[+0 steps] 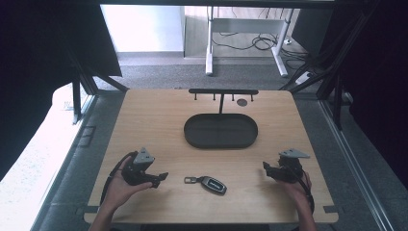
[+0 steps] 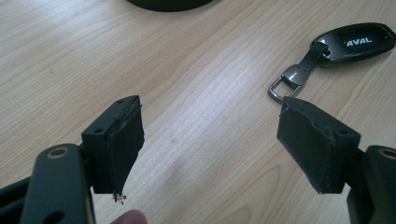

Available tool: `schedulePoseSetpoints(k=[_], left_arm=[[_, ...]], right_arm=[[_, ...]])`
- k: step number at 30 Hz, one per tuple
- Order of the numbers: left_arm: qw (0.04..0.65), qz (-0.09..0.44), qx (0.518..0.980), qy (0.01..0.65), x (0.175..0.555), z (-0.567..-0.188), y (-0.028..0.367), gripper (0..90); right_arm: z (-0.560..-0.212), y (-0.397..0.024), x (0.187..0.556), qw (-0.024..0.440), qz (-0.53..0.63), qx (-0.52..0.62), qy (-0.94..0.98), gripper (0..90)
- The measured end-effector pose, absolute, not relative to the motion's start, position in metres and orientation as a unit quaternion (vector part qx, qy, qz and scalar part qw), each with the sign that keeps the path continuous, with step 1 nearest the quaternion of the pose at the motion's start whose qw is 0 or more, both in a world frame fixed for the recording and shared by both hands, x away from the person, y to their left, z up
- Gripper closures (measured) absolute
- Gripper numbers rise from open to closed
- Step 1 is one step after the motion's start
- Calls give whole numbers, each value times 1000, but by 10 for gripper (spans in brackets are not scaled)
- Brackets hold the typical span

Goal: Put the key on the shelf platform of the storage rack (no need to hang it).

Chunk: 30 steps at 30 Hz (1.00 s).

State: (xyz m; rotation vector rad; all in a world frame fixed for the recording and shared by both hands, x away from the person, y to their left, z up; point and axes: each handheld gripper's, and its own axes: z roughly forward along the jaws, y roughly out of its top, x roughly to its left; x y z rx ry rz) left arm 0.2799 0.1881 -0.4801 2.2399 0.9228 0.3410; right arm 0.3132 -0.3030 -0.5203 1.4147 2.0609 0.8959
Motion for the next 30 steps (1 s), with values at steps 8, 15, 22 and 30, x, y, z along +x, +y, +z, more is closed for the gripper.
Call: schedulePoseSetpoints(k=[8,15,22,30], left_arm=[[334,129,863,357,280,-481,187,231],[334,133,862,356,279,-478,186,233],[333,130,867,348,277,-480,183,233],[333,131,866,349,276,-479,181,234]], right_arm=[[-509,-307,309,231,342,507,757,301],[-482,-301,309,210,337,469,789,318],[-464,-284,310,186,316,430,825,336],[-452,-263,316,172,298,392,853,342]])
